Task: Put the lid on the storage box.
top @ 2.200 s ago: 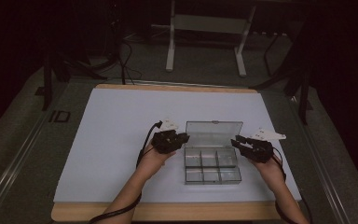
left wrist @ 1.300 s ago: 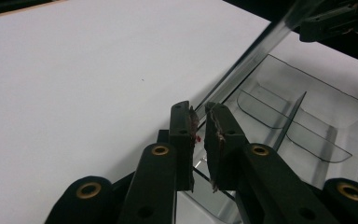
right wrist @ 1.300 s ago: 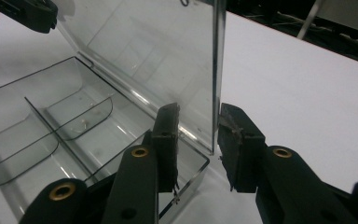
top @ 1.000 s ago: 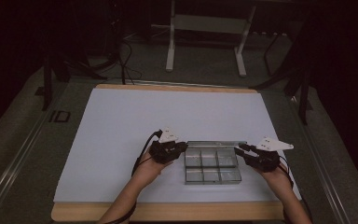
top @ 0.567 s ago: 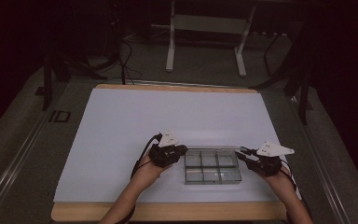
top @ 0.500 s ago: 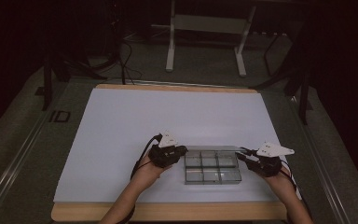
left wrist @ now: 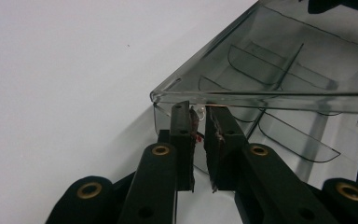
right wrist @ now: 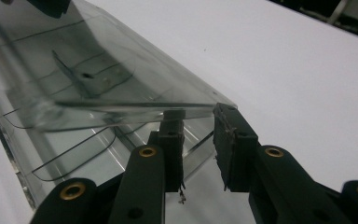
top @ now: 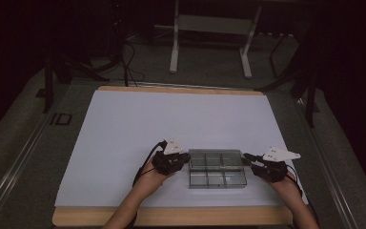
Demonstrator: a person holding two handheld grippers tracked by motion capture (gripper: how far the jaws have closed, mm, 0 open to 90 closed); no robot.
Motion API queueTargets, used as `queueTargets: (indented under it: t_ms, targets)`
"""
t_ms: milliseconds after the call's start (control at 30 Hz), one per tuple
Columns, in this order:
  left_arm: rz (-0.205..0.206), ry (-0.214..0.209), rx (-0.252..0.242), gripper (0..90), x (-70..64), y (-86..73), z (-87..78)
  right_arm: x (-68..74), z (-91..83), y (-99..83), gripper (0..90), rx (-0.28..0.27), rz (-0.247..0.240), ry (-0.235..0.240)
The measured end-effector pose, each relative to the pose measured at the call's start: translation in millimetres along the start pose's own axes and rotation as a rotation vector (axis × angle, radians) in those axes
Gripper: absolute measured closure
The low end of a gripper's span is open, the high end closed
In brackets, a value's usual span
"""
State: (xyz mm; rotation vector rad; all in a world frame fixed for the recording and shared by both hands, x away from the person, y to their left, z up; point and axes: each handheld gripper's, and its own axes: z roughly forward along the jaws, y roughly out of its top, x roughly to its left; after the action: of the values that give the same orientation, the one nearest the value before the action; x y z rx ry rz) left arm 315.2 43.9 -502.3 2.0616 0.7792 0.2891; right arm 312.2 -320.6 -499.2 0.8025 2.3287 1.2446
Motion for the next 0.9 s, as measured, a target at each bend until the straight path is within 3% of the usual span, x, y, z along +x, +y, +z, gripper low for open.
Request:
queueTargets:
  t_ms: [300,900]
  targets:
    - [-0.014,-0.003,0.025,81.8,1.6,-3.5,4.4,-6.9,1.5,-8.0,69.1,0.023,0.061,0.0]
    - [-0.038,0.019,0.061,79.5,6.0,-13.6,10.3,-11.3,9.8,-19.8,68.4,0.071,0.081,-0.026]
